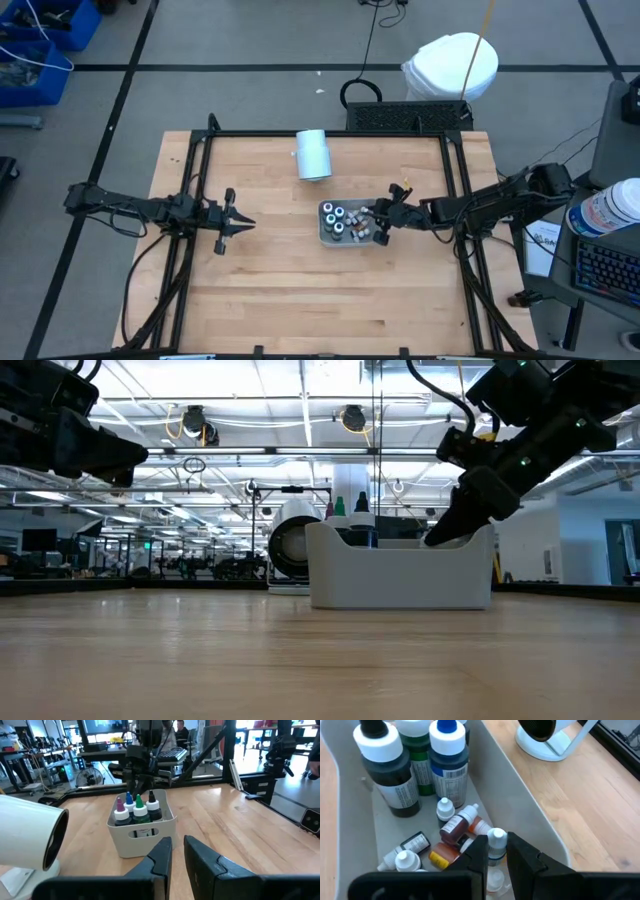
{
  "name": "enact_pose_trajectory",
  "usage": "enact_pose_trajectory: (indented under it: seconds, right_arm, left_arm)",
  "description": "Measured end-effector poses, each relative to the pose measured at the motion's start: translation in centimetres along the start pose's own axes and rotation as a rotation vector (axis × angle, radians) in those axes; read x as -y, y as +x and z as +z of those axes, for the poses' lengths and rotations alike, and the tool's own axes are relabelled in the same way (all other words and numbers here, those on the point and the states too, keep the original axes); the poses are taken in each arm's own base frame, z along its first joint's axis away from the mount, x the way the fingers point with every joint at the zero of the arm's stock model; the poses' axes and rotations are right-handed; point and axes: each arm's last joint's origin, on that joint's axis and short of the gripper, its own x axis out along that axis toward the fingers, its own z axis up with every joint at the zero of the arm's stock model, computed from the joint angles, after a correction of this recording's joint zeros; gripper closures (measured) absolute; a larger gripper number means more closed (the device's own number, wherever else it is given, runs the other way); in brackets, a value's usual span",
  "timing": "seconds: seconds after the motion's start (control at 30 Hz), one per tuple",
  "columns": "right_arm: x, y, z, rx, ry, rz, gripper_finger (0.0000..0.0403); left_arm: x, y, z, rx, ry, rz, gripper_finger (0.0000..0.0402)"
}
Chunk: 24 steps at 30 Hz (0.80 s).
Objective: Pick & Place food coloring
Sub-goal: Put the green food coloring bottle into the gray bin
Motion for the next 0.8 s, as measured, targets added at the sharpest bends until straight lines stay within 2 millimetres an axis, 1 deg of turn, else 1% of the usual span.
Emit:
enact_pose_trajectory:
  seconds: [0.57, 0.8]
  right_arm:
    - [-0.01, -0.01, -0.12, -0.011, 0.018, 0.002, 0.0361]
    - [-0.48, -0.15, -0.16, -0.017, -0.002, 0.066, 0.0361]
  left_arm:
    - [0.00, 0.00, 0.00, 0.000, -0.002, 0.000, 0.0344]
    - [0.00, 0.00, -0.01, 0.000, 0.000, 0.001, 0.0344]
